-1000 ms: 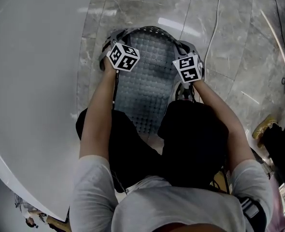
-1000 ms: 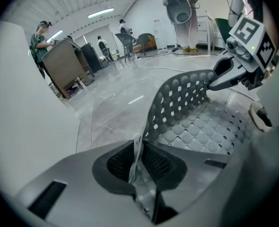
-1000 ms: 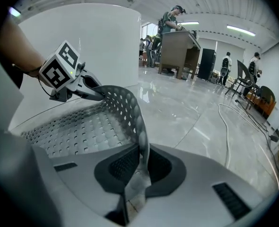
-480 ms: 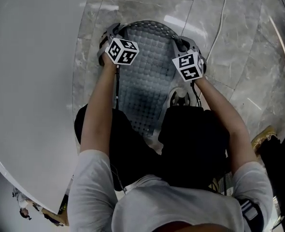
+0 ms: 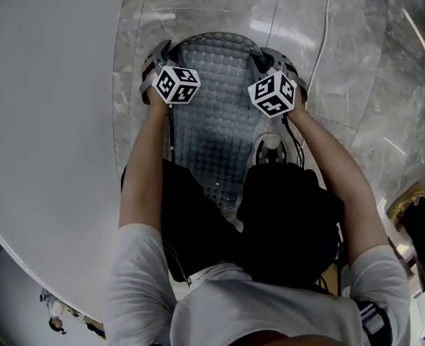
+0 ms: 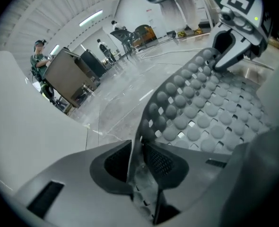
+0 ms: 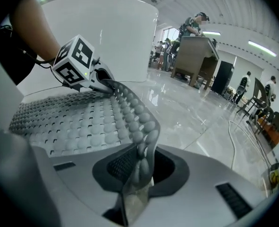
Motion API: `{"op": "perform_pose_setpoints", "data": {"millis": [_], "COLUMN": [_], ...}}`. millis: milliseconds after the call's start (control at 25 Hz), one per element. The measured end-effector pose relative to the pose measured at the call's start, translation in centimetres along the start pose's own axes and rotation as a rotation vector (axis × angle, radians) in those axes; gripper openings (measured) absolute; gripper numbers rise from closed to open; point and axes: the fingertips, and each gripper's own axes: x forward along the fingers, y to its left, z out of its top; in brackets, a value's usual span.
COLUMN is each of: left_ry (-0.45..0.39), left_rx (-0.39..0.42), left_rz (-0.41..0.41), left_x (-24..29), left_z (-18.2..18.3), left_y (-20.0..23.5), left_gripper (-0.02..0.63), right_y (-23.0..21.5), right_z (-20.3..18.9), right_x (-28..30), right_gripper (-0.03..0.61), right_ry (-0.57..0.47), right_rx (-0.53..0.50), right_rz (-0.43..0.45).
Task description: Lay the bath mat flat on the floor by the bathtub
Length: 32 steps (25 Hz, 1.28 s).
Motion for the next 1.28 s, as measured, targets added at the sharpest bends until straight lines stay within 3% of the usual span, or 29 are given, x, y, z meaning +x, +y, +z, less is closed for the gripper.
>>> {"op": "perform_pose_setpoints", "data": {"millis": [240, 520, 680, 1000, 1280], "left_ry": [0.020, 0.035, 0.040, 0.059, 0.005], "left_rx": [0.026, 0.049, -0.008, -0.254, -0.210], "left_rz": [0.022, -0.030, -0.046, -0.116, -0.043], "left_x": [1.2, 2.0, 2.2, 2.7, 1.5], "left_z": [0.2, 0.0, -0.1, -1.0, -0.6], "left_y": [0.6, 1.1, 1.6, 2.8, 3.2], "left_gripper": [0.111, 0.173, 0.231, 0.277, 0.293], "right_y": [-0.7, -0.9, -1.4, -2.9, -2.8], "right_z": [-0.4, -0.3, -0.6, -0.7, -0.5], "right_x": [1.1, 2.1, 2.0, 2.3, 2.2], "right_gripper": [0.077, 0.094, 0.132, 0.240, 0.253], "right_ry": [0.016, 0.007, 0.010, 0.002, 0.022], "right_rx": [0.006, 0.021, 0.052, 0.098, 0.033], "right_rz": [0.009, 0.031, 0.008, -0.005, -0.046]}}
